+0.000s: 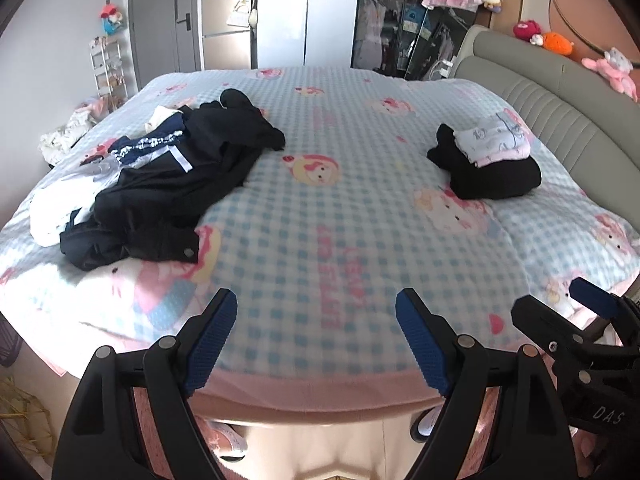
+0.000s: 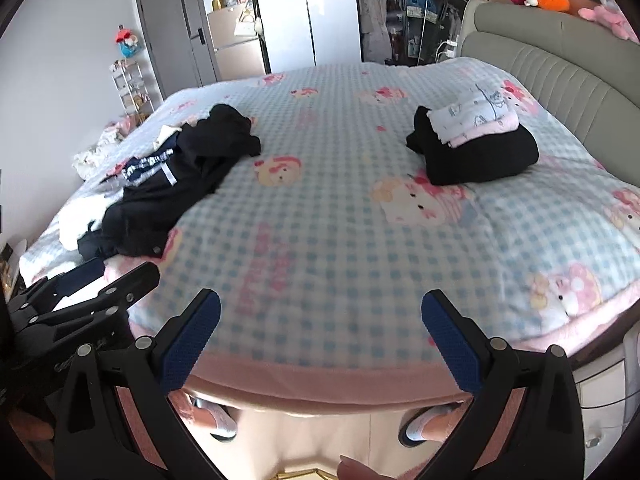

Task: Fold clothes

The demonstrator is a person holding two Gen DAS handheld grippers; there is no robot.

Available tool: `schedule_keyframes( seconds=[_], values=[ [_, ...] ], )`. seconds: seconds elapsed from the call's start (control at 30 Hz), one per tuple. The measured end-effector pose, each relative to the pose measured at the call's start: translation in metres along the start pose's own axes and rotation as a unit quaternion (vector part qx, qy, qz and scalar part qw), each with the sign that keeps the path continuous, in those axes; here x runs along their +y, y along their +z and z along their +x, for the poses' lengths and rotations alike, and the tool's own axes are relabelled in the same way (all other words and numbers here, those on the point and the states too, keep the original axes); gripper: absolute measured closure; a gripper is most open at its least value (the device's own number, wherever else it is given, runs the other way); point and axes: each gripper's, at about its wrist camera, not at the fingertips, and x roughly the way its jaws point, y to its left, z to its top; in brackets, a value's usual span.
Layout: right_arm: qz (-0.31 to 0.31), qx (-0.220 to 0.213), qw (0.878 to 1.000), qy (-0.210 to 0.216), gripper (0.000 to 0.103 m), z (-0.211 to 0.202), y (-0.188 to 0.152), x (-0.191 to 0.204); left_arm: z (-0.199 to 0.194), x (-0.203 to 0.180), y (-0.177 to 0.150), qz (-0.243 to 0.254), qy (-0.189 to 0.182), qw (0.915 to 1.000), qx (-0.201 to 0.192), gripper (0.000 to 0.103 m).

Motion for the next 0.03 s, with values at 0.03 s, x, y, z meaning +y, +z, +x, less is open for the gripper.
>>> schedule_keyframes(
  seconds=[0.03],
  values=[
    [0.001,0.006,1.000,0.006,0.001,0.0022,-0.0007,-0.0008,0.0002,-0.0006,-0.0010,0.001,0.000,1.0000,0.001,0.019]
  ],
)
